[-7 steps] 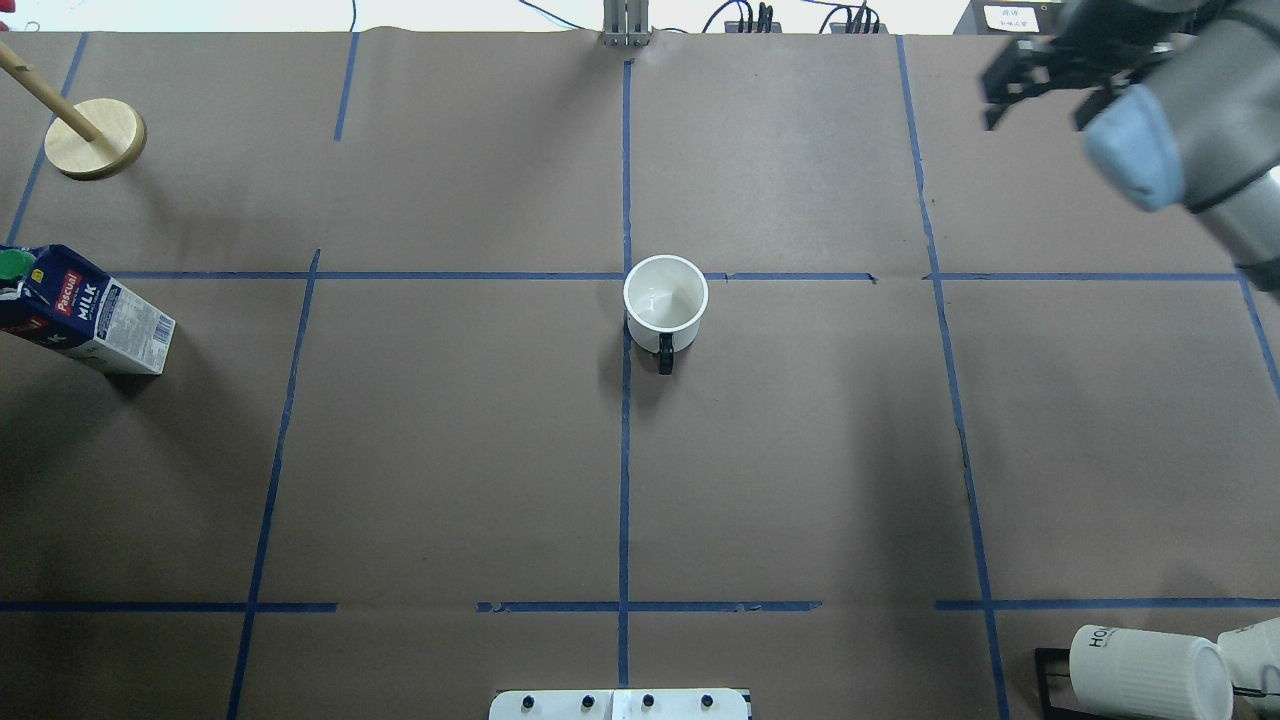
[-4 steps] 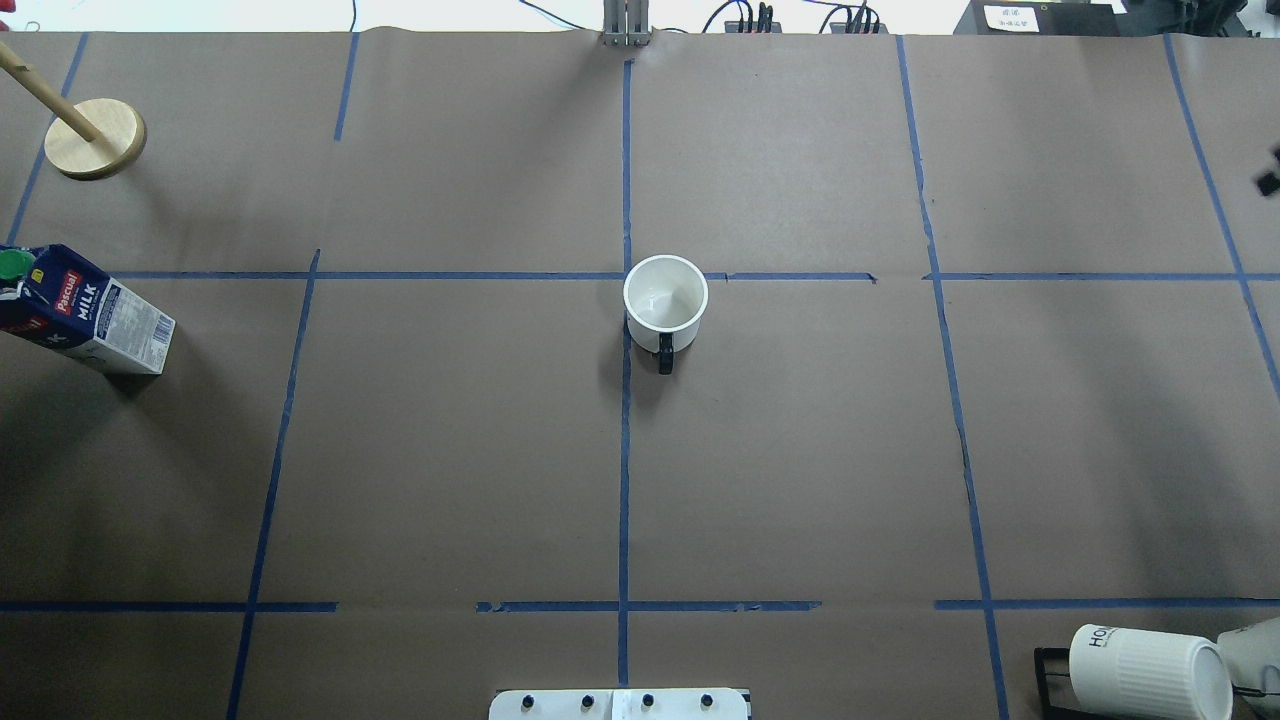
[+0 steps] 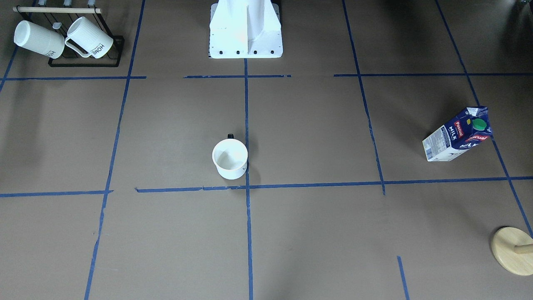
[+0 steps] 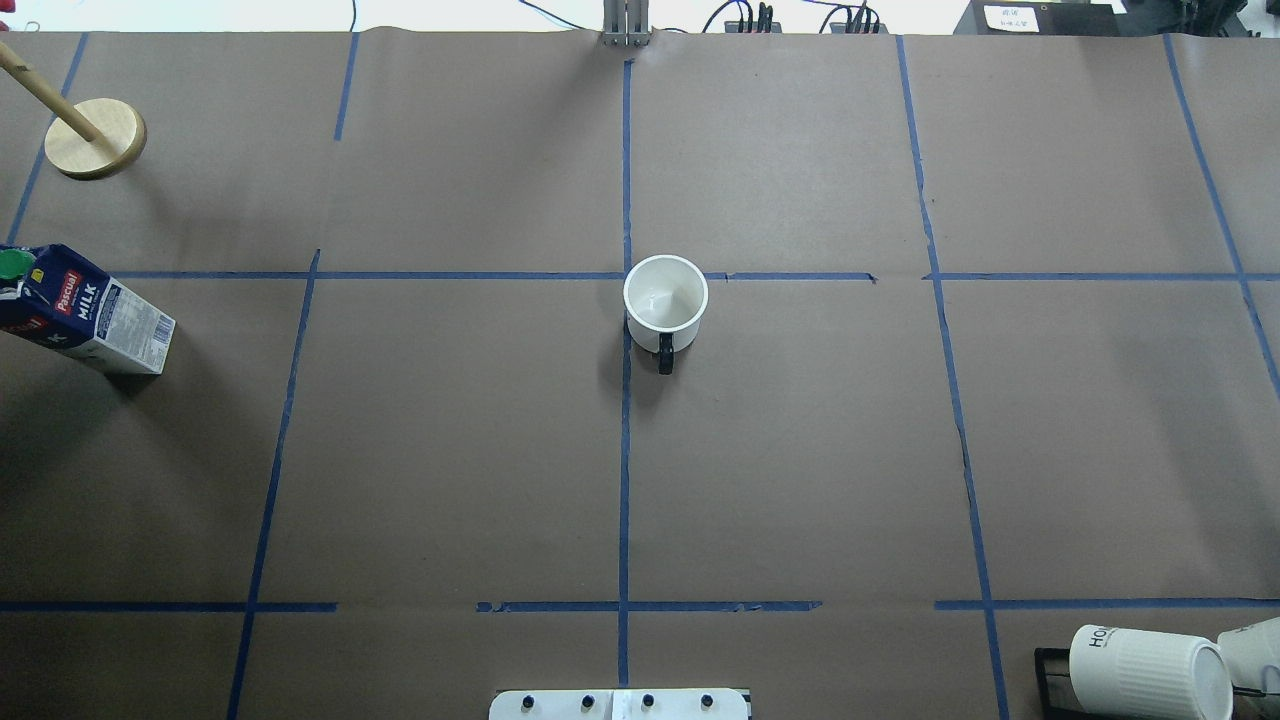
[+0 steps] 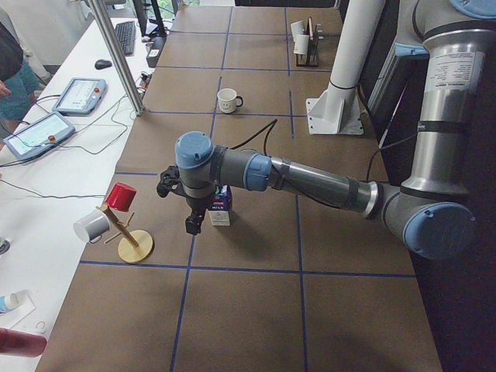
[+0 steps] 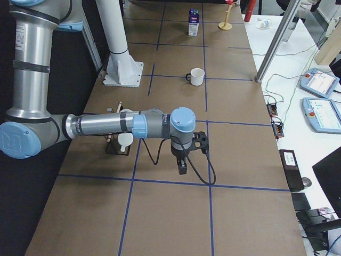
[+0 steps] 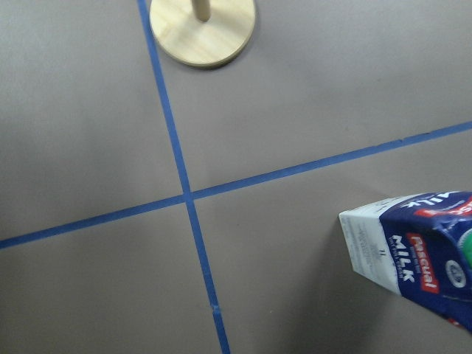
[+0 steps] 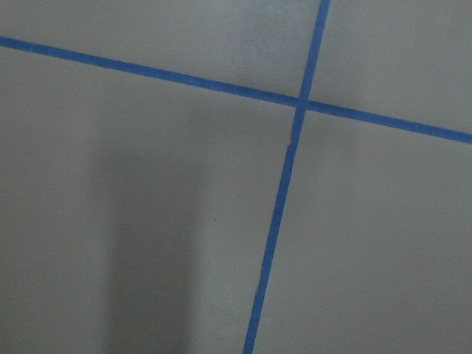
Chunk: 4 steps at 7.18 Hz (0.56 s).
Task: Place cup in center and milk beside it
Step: 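Reach the left gripper to the milk carton and grasp its top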
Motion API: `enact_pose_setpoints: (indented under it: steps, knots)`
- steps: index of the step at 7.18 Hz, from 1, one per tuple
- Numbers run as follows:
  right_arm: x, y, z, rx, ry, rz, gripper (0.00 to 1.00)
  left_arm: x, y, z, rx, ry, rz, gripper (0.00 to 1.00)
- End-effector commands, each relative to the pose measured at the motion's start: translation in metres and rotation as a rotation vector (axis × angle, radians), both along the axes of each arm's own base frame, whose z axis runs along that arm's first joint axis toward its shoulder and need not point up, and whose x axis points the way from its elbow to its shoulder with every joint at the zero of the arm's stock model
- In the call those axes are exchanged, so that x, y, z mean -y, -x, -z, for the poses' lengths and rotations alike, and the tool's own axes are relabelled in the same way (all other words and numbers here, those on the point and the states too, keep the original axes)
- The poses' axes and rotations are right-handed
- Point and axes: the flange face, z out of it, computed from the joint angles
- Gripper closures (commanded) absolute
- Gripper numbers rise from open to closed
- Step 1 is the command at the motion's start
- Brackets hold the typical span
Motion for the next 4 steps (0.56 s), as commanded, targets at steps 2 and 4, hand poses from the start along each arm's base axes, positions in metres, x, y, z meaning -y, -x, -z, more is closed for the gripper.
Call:
enact_pose_setpoints:
  steps: [2, 4]
  knots:
    - [-0.003, 0.000, 0.002, 0.003, 0.010, -0.036, 0.00, 0.014, -0.095, 0.049, -0.055, 0.132, 0.083, 0.00]
    - [-0.003, 0.000, 0.001, 0.005, 0.009, -0.032, 0.00, 0.012, -0.125, 0.043, -0.065, 0.153, 0.111, 0.00]
